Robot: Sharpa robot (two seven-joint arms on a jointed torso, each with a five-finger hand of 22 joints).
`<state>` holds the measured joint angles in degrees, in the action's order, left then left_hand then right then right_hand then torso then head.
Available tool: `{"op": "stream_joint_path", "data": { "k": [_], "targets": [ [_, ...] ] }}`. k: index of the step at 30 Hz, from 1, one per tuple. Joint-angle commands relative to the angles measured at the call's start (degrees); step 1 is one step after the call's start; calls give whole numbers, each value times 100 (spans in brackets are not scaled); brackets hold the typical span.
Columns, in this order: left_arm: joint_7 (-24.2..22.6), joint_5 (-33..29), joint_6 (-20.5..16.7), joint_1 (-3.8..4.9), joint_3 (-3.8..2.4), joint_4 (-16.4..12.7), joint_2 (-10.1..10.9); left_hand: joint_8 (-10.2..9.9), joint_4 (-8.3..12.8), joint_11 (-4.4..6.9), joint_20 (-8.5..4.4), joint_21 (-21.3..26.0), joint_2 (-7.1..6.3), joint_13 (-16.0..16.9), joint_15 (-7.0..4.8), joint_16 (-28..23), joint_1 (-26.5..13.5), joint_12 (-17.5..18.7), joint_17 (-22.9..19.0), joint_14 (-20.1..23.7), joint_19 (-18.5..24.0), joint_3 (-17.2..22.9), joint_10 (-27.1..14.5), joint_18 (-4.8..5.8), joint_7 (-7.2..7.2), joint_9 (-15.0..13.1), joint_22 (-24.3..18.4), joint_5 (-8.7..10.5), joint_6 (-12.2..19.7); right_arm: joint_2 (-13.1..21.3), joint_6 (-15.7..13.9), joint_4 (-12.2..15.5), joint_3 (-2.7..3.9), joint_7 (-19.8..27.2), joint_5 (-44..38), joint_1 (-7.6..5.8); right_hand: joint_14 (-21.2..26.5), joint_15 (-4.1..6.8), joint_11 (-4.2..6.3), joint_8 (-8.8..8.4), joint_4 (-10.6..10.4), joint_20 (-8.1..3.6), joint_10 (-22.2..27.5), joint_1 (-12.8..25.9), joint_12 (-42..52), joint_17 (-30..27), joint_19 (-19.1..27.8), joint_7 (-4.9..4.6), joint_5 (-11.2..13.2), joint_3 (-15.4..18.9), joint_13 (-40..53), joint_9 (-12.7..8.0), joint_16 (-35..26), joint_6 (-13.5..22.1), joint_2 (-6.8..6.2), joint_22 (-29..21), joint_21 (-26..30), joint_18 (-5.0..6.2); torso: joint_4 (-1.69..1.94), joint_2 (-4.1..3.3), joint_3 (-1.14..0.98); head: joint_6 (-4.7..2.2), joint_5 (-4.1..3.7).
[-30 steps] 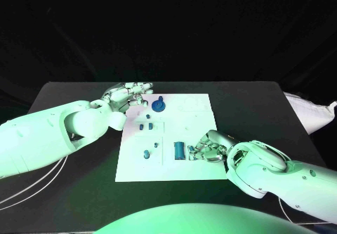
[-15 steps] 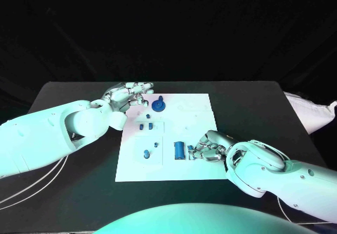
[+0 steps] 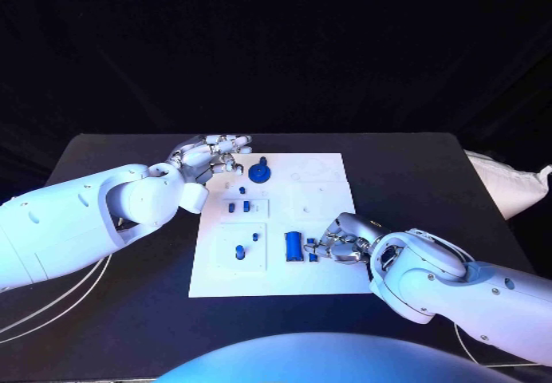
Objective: Assemble the parts on the task board
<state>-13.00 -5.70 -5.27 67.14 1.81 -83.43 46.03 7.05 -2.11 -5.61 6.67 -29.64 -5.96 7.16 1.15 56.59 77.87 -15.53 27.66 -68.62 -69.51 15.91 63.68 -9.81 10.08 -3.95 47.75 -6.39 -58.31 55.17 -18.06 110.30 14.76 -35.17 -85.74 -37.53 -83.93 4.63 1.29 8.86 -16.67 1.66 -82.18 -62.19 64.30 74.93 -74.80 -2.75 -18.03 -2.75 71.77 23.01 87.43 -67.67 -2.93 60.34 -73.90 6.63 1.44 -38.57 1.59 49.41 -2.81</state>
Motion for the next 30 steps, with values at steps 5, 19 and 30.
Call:
{"op": "stream_joint_path", "data": {
  "k": [5, 19, 30],
  "targets": [
    [-6, 14, 117, 2, -4, -15, 4, 21, 10, -13, 13, 37, 29, 9, -9, 22, 45, -27, -7, 43, -24, -32, -36, -59, -2, 4, -10, 6, 52, 53, 49, 75, -1, 52, -162, 3, -524, 37, 23, 13, 113, -17, -41, -172, 29, 1081, -34, 10, 149, 138, 30, 30, 31, -33, -34, 12, -17, -73, -8, -1, -3, -9, 10],
    [0, 14, 122, 1, -4, -2, 5, 33, 3, -14, 14, 49, 39, 9, -8, 25, 55, -46, -18, 53, -25, -58, -51, -59, -2, 3, -17, 6, 49, 102, 231, 57, -1, 114, -211, 9, -524, 28, 15, 1, 560, -10, -20, -1076, -17, 1086, -27, -4, 992, 295, 55, 86, 30, -10, -55, 24, -9, -75, 1, -1, 0, 1, 1],
    [3, 15, 128, 1, -3, 7, -15, 33, 3, -14, 14, 49, 39, 9, -8, 25, 55, -46, -18, 53, -25, -58, -51, -59, -2, 3, -17, 6, 49, -22, 252, -228, -1, 122, -223, 10, -526, 31, 21, 3, 584, -10, -35, -1156, 22, 1097, -37, 3, 1030, 300, 89, 94, 36, -20, 30, 45, -19, -79, 23, 0, -6, 11, 6]
  ]
}}
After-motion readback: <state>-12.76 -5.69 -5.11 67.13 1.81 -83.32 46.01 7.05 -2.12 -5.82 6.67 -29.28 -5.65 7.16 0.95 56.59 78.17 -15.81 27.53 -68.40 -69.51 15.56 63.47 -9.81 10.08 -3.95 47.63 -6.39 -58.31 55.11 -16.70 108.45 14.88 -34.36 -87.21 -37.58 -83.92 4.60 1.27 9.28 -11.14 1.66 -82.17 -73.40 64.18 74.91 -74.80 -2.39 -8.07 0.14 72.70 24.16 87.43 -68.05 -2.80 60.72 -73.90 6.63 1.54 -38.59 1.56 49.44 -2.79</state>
